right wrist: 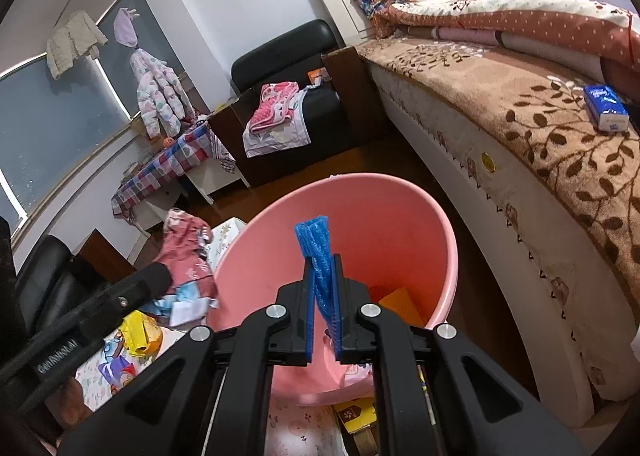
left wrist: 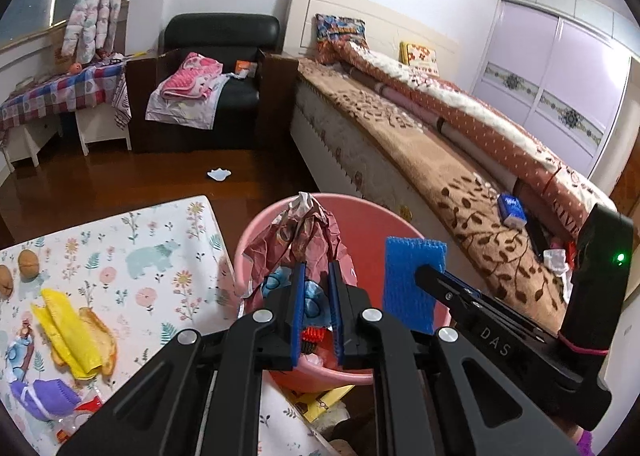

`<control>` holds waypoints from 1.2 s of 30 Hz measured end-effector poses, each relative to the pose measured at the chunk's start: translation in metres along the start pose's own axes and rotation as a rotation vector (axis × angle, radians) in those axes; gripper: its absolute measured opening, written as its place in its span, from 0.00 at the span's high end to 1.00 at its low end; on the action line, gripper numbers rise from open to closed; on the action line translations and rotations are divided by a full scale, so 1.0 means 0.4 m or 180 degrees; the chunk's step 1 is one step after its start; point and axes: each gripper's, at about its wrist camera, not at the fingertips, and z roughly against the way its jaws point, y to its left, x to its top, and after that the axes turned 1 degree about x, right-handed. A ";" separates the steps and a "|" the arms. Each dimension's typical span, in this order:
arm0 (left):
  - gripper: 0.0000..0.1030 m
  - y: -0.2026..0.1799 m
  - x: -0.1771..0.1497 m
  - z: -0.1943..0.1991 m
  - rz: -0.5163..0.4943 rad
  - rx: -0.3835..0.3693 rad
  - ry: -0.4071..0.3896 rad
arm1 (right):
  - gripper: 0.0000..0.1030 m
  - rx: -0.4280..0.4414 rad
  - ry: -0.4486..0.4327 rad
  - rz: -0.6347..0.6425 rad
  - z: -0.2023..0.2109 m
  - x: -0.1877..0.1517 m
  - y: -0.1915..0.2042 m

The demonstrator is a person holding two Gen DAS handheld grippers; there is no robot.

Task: Collect trash
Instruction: 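Carry the pink cloth and blue brush over the pink bucket and release them inside, then move both tools back over the trash on the table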

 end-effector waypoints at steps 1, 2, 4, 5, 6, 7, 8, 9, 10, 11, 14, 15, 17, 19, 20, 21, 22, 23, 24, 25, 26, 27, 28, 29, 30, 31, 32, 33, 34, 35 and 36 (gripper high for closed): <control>0.89 -0.001 -0.002 -0.010 -0.0005 -0.0004 0.0027 | 0.93 0.0000 0.0014 -0.0007 -0.005 0.000 -0.001; 0.89 0.000 -0.002 -0.015 -0.0013 -0.0003 0.0047 | 0.93 0.0001 0.0023 -0.0012 -0.007 -0.001 -0.002; 0.89 -0.002 -0.007 -0.026 -0.0012 -0.0018 0.0086 | 0.93 -0.0027 0.0047 0.0005 -0.013 -0.004 -0.003; 0.87 -0.002 -0.008 -0.030 -0.0005 -0.0029 0.0108 | 0.93 -0.0045 0.0054 0.0020 -0.016 -0.004 -0.006; 0.86 -0.002 -0.009 -0.032 -0.0002 -0.0034 0.0118 | 0.93 -0.0065 0.0062 0.0035 -0.019 -0.005 -0.005; 0.85 -0.003 -0.010 -0.033 -0.0004 -0.0041 0.0119 | 0.93 -0.0088 0.0078 0.0036 -0.023 -0.005 -0.005; 0.82 -0.003 -0.011 -0.031 -0.0013 -0.0047 0.0108 | 0.93 -0.0105 0.0106 0.0022 -0.027 -0.006 -0.008; 0.80 -0.005 -0.011 -0.031 -0.0025 -0.0048 0.0102 | 0.92 -0.0104 0.0126 0.0008 -0.029 -0.009 -0.007; 0.74 -0.006 -0.012 -0.029 -0.0039 -0.0050 0.0095 | 0.91 -0.0077 0.0156 -0.0014 -0.032 -0.011 -0.009; 0.67 -0.010 -0.013 -0.026 -0.0055 -0.0044 0.0081 | 0.85 -0.0055 0.0179 -0.0028 -0.035 -0.013 -0.011; 0.61 -0.015 -0.017 -0.019 -0.0089 -0.0037 0.0051 | 0.73 -0.0044 0.0195 -0.0039 -0.037 -0.019 -0.015; 0.60 -0.015 -0.017 -0.017 -0.0091 -0.0042 0.0047 | 0.73 -0.0036 0.0182 -0.0033 -0.034 -0.021 -0.014; 0.58 -0.012 -0.015 -0.010 -0.0075 -0.0051 0.0032 | 0.73 -0.0048 0.0168 -0.0022 -0.029 -0.022 -0.012; 0.57 -0.006 -0.014 -0.003 -0.0048 -0.0051 0.0009 | 0.73 -0.0057 0.0154 -0.0015 -0.025 -0.022 -0.011; 0.57 -0.005 -0.013 0.001 -0.0040 -0.0051 0.0000 | 0.73 -0.0062 0.0150 -0.0014 -0.023 -0.021 -0.010; 0.57 -0.001 -0.013 0.006 -0.0029 -0.0047 -0.0011 | 0.73 -0.0068 0.0147 -0.0014 -0.021 -0.021 -0.010; 0.57 0.002 -0.012 0.009 -0.0019 -0.0043 -0.0018 | 0.72 -0.0071 0.0146 -0.0013 -0.019 -0.021 -0.008; 0.56 0.004 -0.010 0.013 -0.0012 -0.0036 -0.0024 | 0.72 -0.0078 0.0148 -0.0008 -0.017 -0.023 -0.006; 0.56 0.008 -0.010 0.017 0.0000 -0.0028 -0.0036 | 0.72 -0.0083 0.0151 -0.0005 -0.016 -0.023 -0.004; 0.56 0.010 -0.009 0.022 0.0011 -0.0022 -0.0047 | 0.72 -0.0082 0.0153 -0.0002 -0.014 -0.024 -0.001; 0.56 0.013 -0.009 0.028 0.0027 -0.0011 -0.0060 | 0.72 -0.0075 0.0151 0.0001 -0.014 -0.023 -0.001; 0.56 0.015 -0.009 0.032 0.0038 -0.0005 -0.0068 | 0.72 -0.0068 0.0144 0.0018 -0.011 -0.024 0.004; 0.56 0.019 -0.009 0.039 0.0051 0.0006 -0.0079 | 0.72 -0.0061 0.0126 0.0048 -0.006 -0.025 0.012; 0.54 0.021 -0.009 0.043 0.0056 0.0020 -0.0084 | 0.72 -0.0053 0.0112 0.0073 -0.002 -0.026 0.017; 0.54 0.023 -0.009 0.047 0.0062 0.0034 -0.0091 | 0.72 -0.0047 0.0096 0.0108 0.003 -0.029 0.025; 0.53 0.027 -0.011 0.054 0.0062 0.0049 -0.0105 | 0.72 -0.0043 0.0082 0.0149 0.008 -0.033 0.035; 0.53 0.029 -0.013 0.059 0.0057 0.0064 -0.0113 | 0.72 -0.0040 0.0073 0.0184 0.011 -0.035 0.043; 0.53 0.031 -0.015 0.064 0.0052 0.0080 -0.0119 | 0.72 -0.0038 0.0063 0.0226 0.016 -0.038 0.053; 0.53 0.033 -0.018 0.070 0.0047 0.0091 -0.0125 | 0.72 -0.0035 0.0052 0.0264 0.020 -0.041 0.064; 0.53 0.038 -0.023 0.078 0.0045 0.0105 -0.0133 | 0.72 -0.0030 0.0043 0.0289 0.025 -0.043 0.073; 0.53 0.043 -0.026 0.085 0.0047 0.0123 -0.0139 | 0.72 -0.0020 0.0030 0.0313 0.030 -0.046 0.081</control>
